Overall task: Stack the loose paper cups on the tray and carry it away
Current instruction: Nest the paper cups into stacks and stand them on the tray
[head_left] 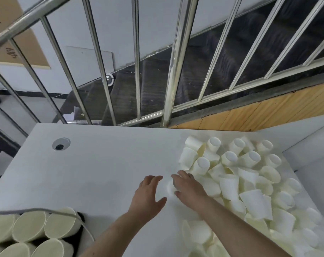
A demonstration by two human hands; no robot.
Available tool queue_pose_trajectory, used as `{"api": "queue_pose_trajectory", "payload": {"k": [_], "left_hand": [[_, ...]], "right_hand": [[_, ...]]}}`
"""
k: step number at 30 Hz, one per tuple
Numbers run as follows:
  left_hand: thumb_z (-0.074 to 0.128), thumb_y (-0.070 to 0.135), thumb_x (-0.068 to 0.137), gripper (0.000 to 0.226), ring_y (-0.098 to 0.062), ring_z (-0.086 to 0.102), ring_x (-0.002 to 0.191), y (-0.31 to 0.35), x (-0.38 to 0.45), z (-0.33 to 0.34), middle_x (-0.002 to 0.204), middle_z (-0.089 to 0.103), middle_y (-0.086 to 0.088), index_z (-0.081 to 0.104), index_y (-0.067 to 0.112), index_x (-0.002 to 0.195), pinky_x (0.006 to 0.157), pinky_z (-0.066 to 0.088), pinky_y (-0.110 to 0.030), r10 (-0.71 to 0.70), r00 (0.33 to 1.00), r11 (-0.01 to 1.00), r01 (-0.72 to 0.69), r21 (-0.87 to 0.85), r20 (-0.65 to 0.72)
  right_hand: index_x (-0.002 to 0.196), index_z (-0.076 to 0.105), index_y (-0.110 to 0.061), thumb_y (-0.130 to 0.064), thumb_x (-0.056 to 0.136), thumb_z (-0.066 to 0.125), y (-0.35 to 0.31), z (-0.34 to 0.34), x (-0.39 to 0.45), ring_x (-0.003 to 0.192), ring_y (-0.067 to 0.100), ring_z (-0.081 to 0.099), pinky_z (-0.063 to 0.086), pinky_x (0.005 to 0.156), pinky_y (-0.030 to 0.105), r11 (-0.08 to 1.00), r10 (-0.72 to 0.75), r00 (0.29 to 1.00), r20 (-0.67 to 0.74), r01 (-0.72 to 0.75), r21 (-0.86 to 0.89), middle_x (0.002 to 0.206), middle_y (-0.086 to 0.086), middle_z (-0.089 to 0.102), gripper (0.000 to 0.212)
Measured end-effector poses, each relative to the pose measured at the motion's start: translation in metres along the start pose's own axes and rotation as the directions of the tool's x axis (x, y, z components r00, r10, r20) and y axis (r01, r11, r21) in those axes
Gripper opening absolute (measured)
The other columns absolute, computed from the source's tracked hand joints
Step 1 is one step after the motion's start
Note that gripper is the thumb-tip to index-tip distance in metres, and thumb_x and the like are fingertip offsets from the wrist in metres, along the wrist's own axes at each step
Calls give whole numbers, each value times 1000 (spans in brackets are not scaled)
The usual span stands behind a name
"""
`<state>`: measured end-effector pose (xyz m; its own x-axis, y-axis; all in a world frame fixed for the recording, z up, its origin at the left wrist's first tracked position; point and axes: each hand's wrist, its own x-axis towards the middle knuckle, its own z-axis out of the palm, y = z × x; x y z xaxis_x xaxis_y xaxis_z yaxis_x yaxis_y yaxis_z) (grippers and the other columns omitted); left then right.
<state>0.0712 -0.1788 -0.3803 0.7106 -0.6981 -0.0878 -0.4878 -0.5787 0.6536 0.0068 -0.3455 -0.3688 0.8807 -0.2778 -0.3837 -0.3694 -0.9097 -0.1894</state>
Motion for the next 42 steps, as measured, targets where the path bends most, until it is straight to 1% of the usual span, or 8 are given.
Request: {"api": "queue_pose_trajectory", "payload": {"k": [7,10,13,17,20,24,27,42], "left_hand": [[69,43,80,74,-8,43,123,-1,9,5,138,37,10,32,27,142,96,41,-19,-31,999,995,32,-91,11],[74,47,74,85,-2,41,123,8,16,1,134,33,17,28,30,144,97,42,-22,-78,997,953,71,-296,-11],[76,47,72,81,1,43,118,22,21,-2,128,33,26,29,45,138,91,49,-26,-112,994,866,105,-489,15],[74,51,67,66,0,49,113,33,26,-1,122,46,21,44,47,127,89,54,-33,-112,994,817,99,-567,12],[74,42,69,65,1,50,109,33,24,1,118,48,18,48,41,128,92,51,-32,-116,993,856,94,-509,-12],[70,32,76,72,-12,42,120,26,24,-2,129,41,12,37,32,139,93,45,-27,-46,999,994,45,-96,-10],[65,36,78,73,-14,37,125,19,21,0,137,36,11,30,32,142,89,48,-27,-59,996,992,52,114,63],[61,31,82,69,-17,36,125,13,26,12,139,32,8,28,30,143,89,46,-26,-42,992,975,14,220,122]], "right_hand": [[143,40,-24,-26,97,54,7,0,3,130,16,40,39,103,28,953,43,992,-120,-4,303,141,-4,39,48],[128,56,-26,-24,94,56,6,-14,-3,115,11,52,52,87,27,493,277,960,-26,-119,862,130,-5,51,34],[115,64,-19,-19,97,48,6,-24,-7,94,24,62,55,67,32,-65,322,921,218,-208,976,114,8,60,24],[113,66,-11,-19,98,45,8,-26,-16,82,26,60,53,67,36,-250,245,923,298,-237,939,104,12,59,27],[112,66,-18,-26,99,45,13,-19,-20,94,23,63,55,72,31,29,310,935,174,-192,981,111,7,62,26],[131,54,-24,-33,96,51,47,-9,-24,121,12,46,46,91,25,950,164,957,-240,-87,299,129,-9,49,36],[135,48,-21,-28,96,50,62,-8,-23,121,19,40,48,90,32,991,119,985,-127,-126,-49,134,-2,40,40],[124,49,-15,-2,92,45,59,-10,6,103,26,59,42,73,30,947,319,947,-42,-320,-24,128,5,43,35]]}}
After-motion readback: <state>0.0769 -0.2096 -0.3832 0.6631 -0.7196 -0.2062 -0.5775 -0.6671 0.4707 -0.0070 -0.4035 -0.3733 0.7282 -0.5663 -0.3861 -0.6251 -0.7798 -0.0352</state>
